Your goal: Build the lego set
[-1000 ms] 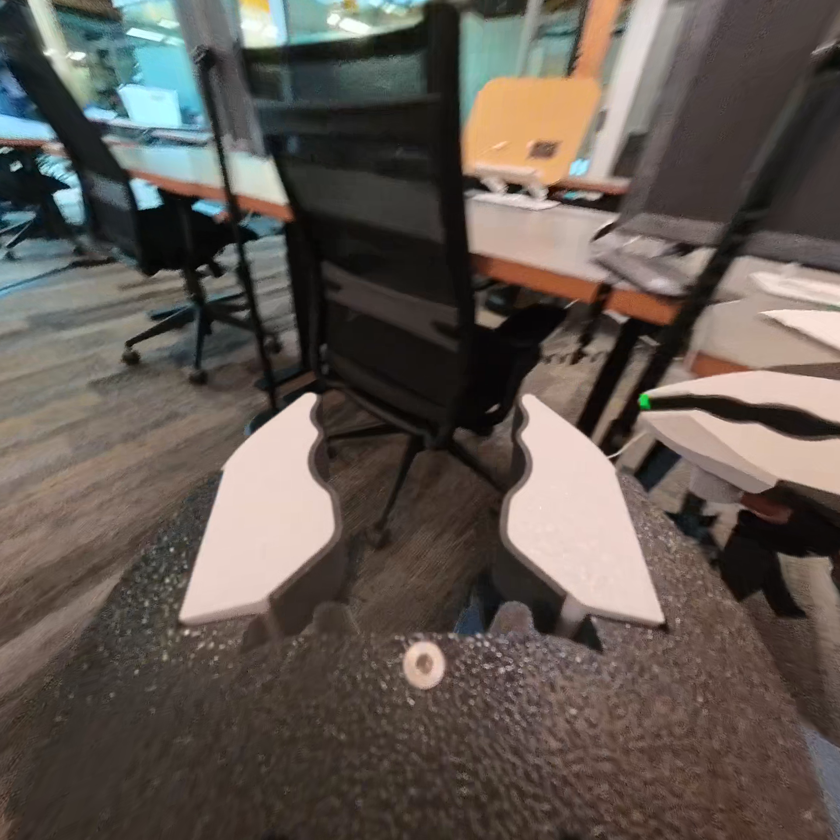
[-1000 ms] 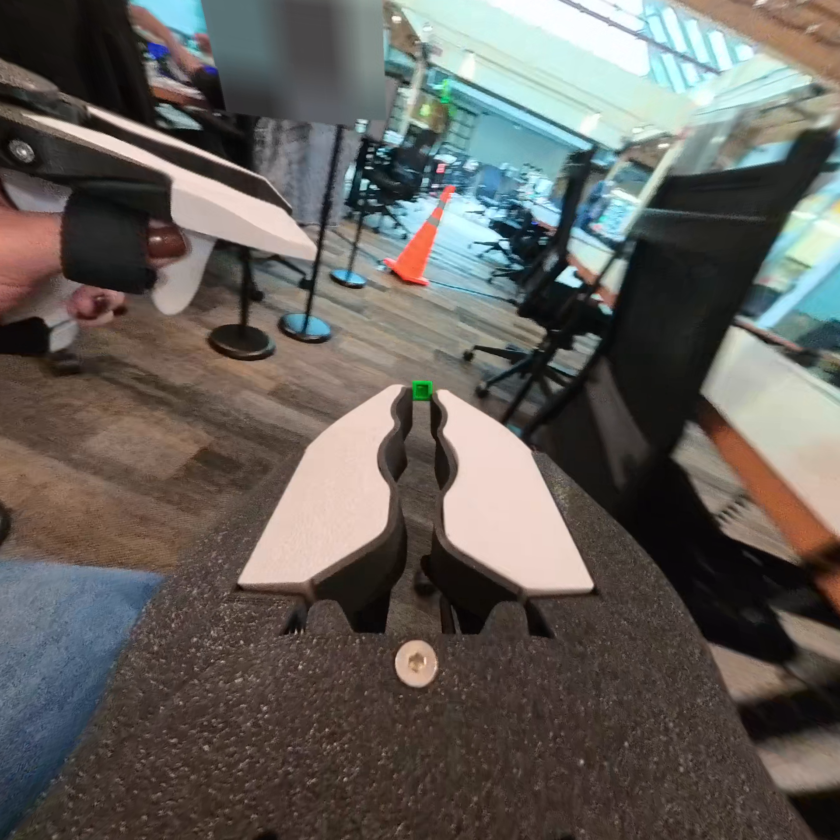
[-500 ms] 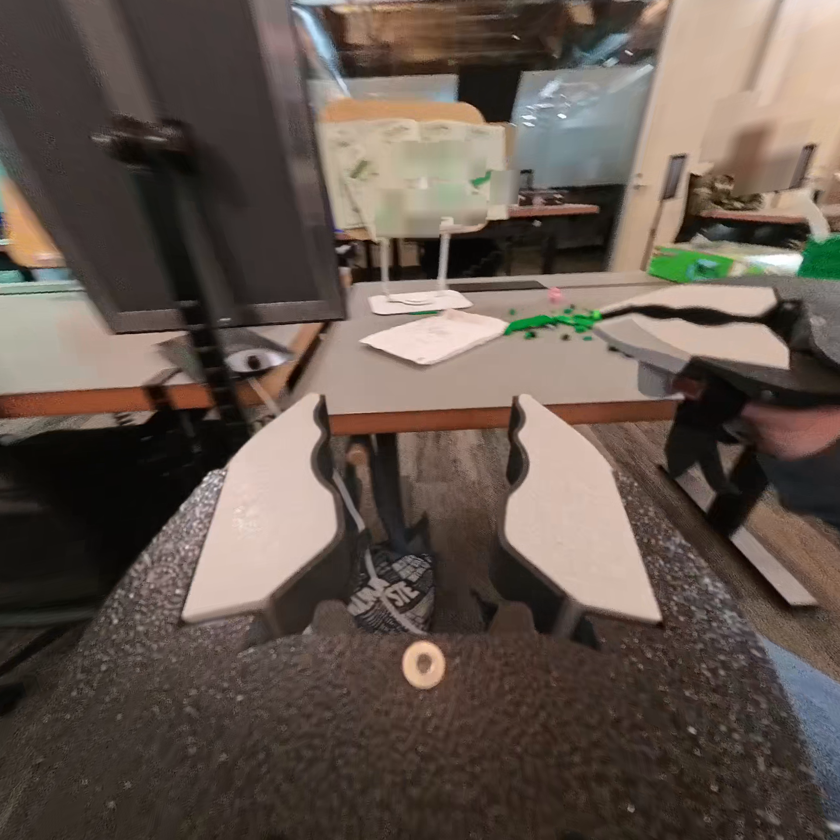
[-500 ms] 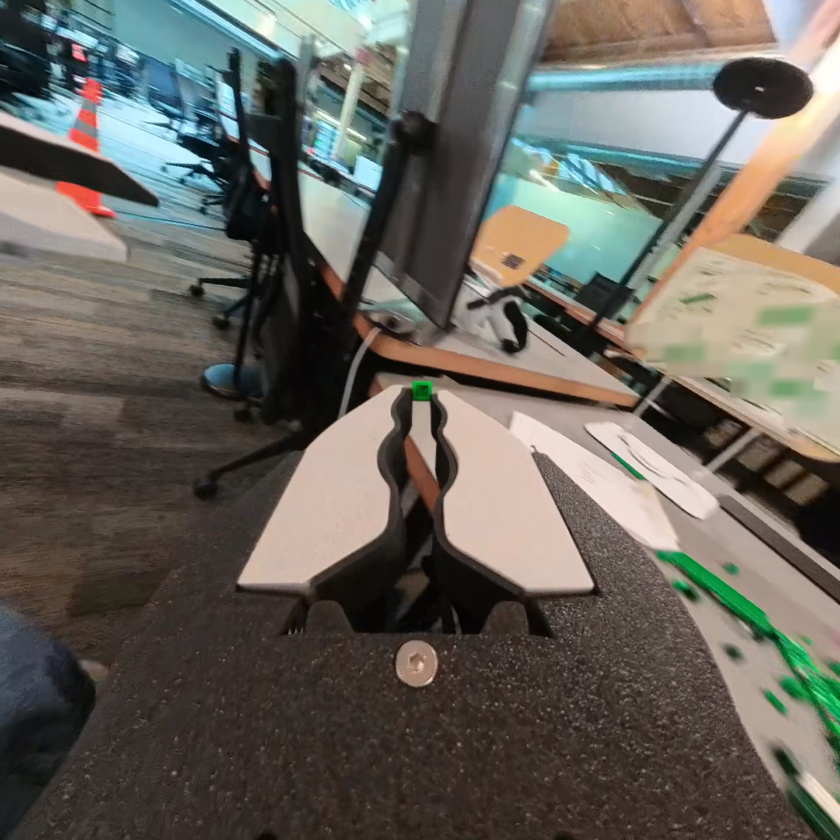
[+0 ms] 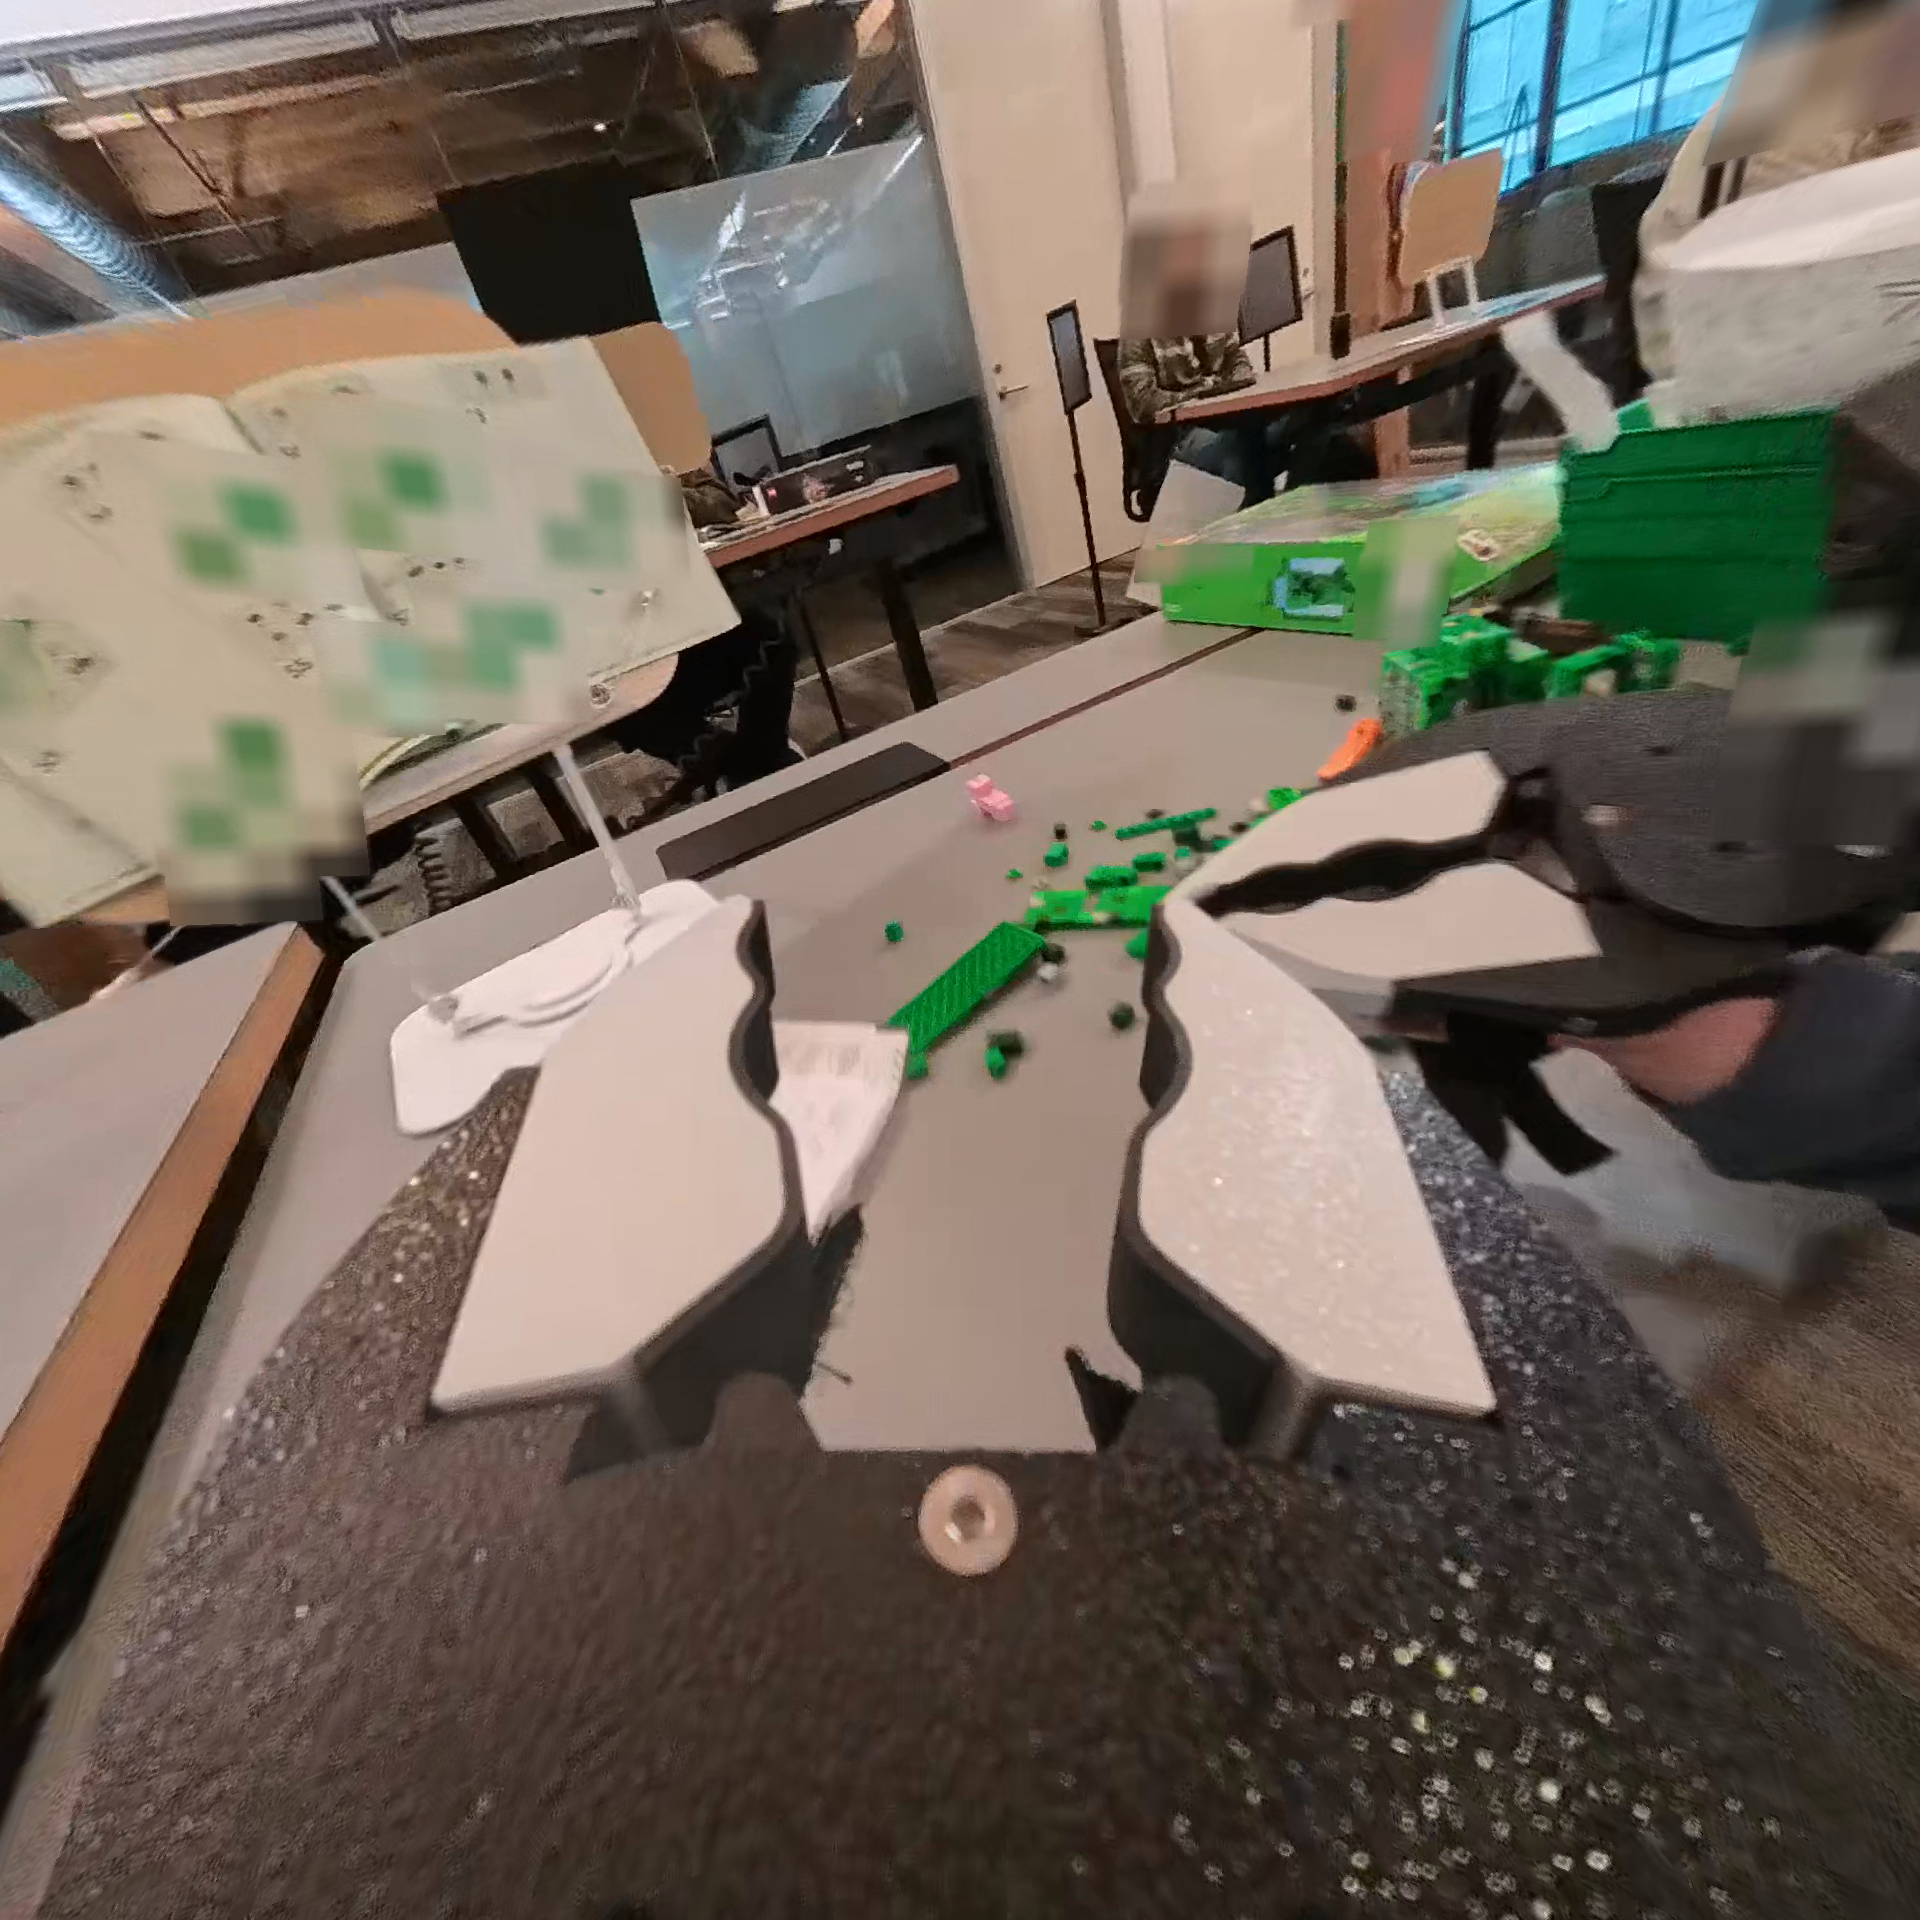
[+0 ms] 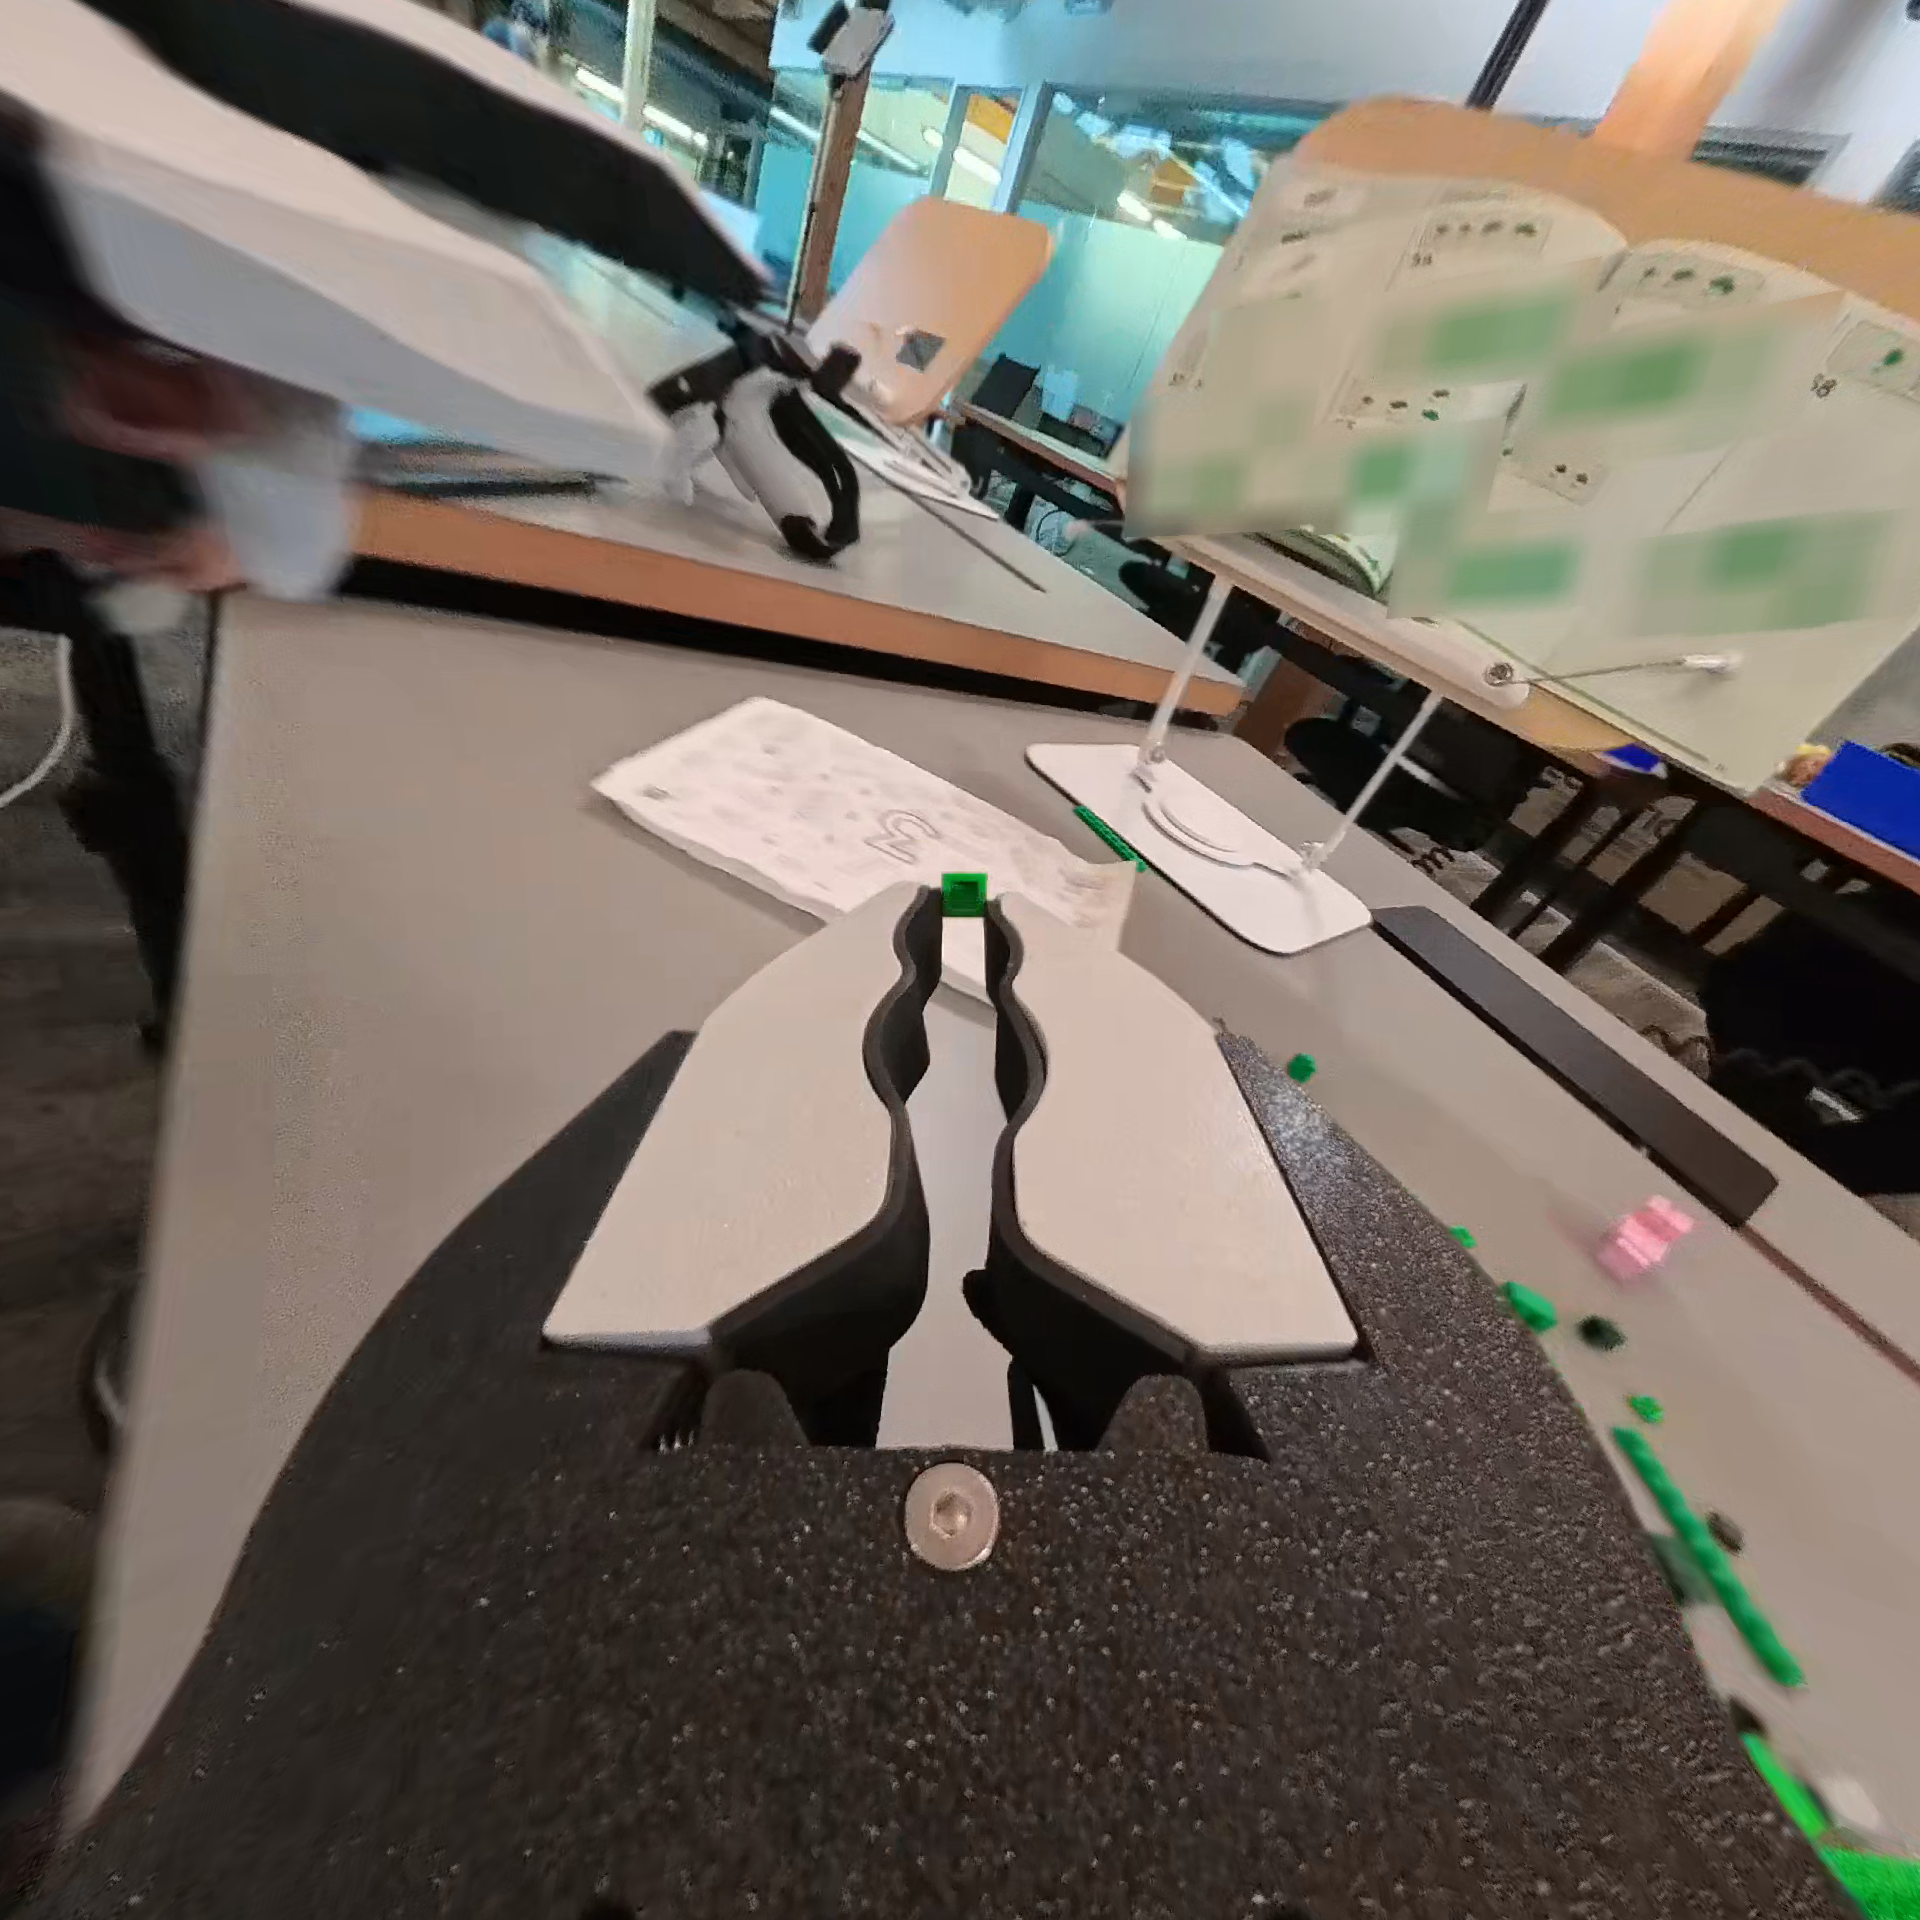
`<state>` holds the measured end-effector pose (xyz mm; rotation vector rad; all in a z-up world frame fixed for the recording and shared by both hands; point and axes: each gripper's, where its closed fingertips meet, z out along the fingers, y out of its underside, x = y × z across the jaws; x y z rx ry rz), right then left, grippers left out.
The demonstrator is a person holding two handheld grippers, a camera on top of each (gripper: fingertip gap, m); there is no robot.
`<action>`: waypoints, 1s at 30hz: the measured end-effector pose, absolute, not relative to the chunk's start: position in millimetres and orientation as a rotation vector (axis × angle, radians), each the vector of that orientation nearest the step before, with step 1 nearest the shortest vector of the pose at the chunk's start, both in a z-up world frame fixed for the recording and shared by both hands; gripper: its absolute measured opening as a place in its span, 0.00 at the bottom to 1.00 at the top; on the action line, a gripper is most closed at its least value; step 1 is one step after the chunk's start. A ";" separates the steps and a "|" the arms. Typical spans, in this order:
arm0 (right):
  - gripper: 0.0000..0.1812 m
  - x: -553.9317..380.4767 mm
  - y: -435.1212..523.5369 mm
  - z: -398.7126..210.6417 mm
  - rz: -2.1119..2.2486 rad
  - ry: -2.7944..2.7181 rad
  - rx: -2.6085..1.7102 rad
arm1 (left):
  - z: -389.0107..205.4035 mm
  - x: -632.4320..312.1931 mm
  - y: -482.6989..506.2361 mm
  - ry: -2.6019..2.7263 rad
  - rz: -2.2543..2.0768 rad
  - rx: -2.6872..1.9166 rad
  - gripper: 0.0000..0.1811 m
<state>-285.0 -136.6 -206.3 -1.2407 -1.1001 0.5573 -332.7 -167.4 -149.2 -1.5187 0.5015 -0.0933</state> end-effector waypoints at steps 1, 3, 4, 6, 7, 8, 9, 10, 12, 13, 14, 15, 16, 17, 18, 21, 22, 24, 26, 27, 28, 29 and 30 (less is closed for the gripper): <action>0.04 -284.8 -125.3 -209.0 0.549 -1.125 -1.235 | -154.2 -333.1 -140.4 0.499 -0.074 -1.511 0.37; 0.04 -281.1 -99.8 -212.9 0.516 -1.158 -1.217 | -166.9 -336.4 -92.2 0.506 0.003 -1.502 0.37; 0.04 -280.1 -89.4 -213.7 0.508 -1.161 -1.208 | -174.1 -336.2 -71.5 0.519 0.032 -1.498 0.37; 0.04 -279.7 -75.8 -212.8 0.530 -1.149 -1.185 | -186.2 -334.7 -35.4 0.535 0.066 -1.490 0.36; 0.04 -279.2 -70.4 -212.0 0.534 -1.134 -1.175 | -192.0 -334.8 -21.4 0.532 0.062 -1.492 0.36; 0.04 -279.3 -66.9 -213.0 0.525 -1.134 -1.163 | -197.3 -334.0 -7.8 0.532 0.043 -1.496 0.36; 0.04 -279.1 -64.8 -214.2 0.497 -1.143 -1.146 | -201.6 -334.1 4.2 0.537 0.024 -1.502 0.36; 0.04 -279.0 -64.8 -214.5 0.467 -1.152 -1.124 | -206.0 -332.0 6.5 0.547 0.013 -1.507 0.36; 0.04 -278.0 -71.9 -213.2 0.477 -1.140 -1.112 | -207.5 -328.1 15.8 0.579 0.023 -1.500 0.36; 0.04 -276.5 -76.2 -212.6 0.494 -1.119 -1.116 | -206.2 -328.1 17.0 0.582 0.037 -1.485 0.36; 0.04 -274.8 -79.4 -212.6 0.497 -1.101 -1.119 | -204.8 -328.6 13.7 0.568 0.029 -1.466 0.33; 0.04 -272.7 -79.2 -213.8 0.463 -1.090 -1.130 | -205.4 -328.7 5.1 0.546 -0.010 -1.454 0.30; 0.04 -270.1 -75.9 -216.2 0.402 -1.088 -1.150 | -206.8 -330.5 -5.5 0.518 -0.054 -1.446 0.27; 0.04 -268.6 -74.9 -216.8 0.371 -1.085 -1.152 | -207.5 -332.1 -14.3 0.499 -0.088 -1.440 0.26; 0.04 -267.8 -75.2 -217.1 0.372 -1.077 -1.152 | -208.5 -334.2 -21.5 0.488 -0.098 -1.443 0.26; 0.04 -269.9 -73.3 -226.8 0.413 -1.078 -1.202 | -211.5 -339.0 -31.7 0.508 -0.036 -1.435 0.26; 0.04 -270.5 -72.7 -227.7 0.410 -1.083 -1.204 | -212.6 -340.2 -31.6 0.504 -0.035 -1.442 0.27; 0.04 -270.8 -75.5 -226.6 0.418 -1.088 -1.182 | -216.8 -343.8 -30.4 0.488 -0.045 -1.474 0.28; 0.04 -270.6 -78.4 -225.9 0.422 -1.095 -1.164 | -218.8 -346.0 -30.9 0.476 -0.067 -1.489 0.29; 0.04 -270.2 -79.5 -225.7 0.426 -1.096 -1.159 | -219.5 -346.1 -31.7 0.474 -0.075 -1.492 0.29; 0.04 -269.2 -80.2 -225.4 0.432 -1.094 -1.158 | -220.2 -346.3 -32.1 0.476 -0.079 -1.495 0.29; 0.04 -267.3 -81.1 -224.6 0.439 -1.088 -1.157 | -221.3 -345.6 -32.7 0.479 -0.082 -1.502 0.29; 0.04 -265.3 -82.3 -224.0 0.447 -1.082 -1.156 | -222.1 -344.6 -33.1 0.485 -0.083 -1.505 0.29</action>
